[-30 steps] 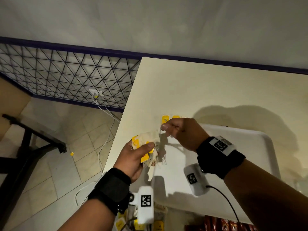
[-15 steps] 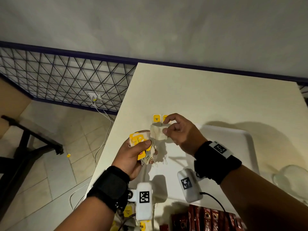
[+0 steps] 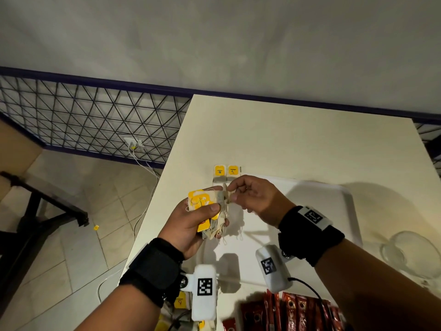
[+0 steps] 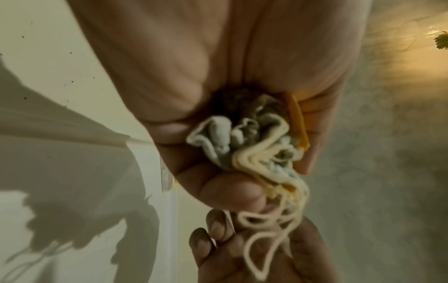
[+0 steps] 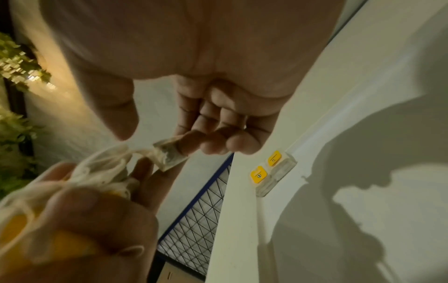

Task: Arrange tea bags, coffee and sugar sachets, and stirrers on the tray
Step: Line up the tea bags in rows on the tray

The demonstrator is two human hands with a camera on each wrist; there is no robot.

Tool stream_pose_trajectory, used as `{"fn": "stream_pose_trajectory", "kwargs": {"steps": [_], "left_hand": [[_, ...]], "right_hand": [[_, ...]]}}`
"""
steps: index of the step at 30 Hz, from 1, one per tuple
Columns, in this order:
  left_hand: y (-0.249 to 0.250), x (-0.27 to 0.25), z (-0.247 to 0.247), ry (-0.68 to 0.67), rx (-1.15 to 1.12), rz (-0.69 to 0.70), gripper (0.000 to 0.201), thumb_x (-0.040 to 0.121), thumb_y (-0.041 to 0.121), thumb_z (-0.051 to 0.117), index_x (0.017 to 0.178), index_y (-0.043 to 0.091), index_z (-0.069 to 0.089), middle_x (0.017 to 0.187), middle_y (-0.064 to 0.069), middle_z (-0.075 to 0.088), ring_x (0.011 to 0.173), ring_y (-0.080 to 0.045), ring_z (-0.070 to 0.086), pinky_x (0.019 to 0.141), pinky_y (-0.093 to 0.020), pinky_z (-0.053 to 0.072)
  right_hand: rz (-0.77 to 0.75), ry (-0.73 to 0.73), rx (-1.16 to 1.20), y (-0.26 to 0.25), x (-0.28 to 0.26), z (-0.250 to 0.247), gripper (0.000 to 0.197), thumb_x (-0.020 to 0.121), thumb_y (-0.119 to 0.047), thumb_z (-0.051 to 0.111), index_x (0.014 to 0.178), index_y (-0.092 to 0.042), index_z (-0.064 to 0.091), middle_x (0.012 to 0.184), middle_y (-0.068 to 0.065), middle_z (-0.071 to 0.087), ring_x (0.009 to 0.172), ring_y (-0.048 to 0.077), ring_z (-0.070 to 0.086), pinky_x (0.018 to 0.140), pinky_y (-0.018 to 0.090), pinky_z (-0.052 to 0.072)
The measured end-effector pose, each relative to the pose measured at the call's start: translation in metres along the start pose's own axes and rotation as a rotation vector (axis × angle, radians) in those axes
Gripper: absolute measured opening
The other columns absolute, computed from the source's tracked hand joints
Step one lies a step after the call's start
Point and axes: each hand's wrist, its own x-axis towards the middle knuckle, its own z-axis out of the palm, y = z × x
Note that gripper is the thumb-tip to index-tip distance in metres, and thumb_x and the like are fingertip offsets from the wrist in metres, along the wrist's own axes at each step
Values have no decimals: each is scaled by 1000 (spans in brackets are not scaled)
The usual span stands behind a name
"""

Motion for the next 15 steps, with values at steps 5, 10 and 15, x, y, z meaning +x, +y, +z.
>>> {"fn": "stream_pose_trajectory", "kwargs": {"steps": [5, 10, 15], "left_hand": [[5, 0, -1, -67, 15, 8, 43, 72, 5, 64, 115, 7, 62, 80, -18, 65, 59, -31, 63, 45, -28, 47], [4, 2, -4, -50, 1, 12, 36, 70, 7, 69, 106, 9, 69, 99, -22, 66, 59, -30, 63, 45, -28, 48], [-8, 3, -14, 143, -123, -6, 23, 72, 13, 64, 92, 5, 71, 85, -15, 65, 58, -25, 63, 49, -26, 49]], "right_hand": [[-60, 11, -85, 1, 3, 0, 27, 68, -16, 78, 87, -23, 60, 67, -12, 47, 61, 13, 42, 60, 25, 37], [-215, 155, -279, -2, 5, 1, 12, 83, -16, 69, 81, -25, 61, 75, -16, 53, 65, 2, 49, 64, 12, 36], [-281, 242, -84, -15, 2, 4, 10, 77, -20, 68, 73, -26, 60, 96, 0, 58, 84, 22, 57, 65, 23, 45]]}}
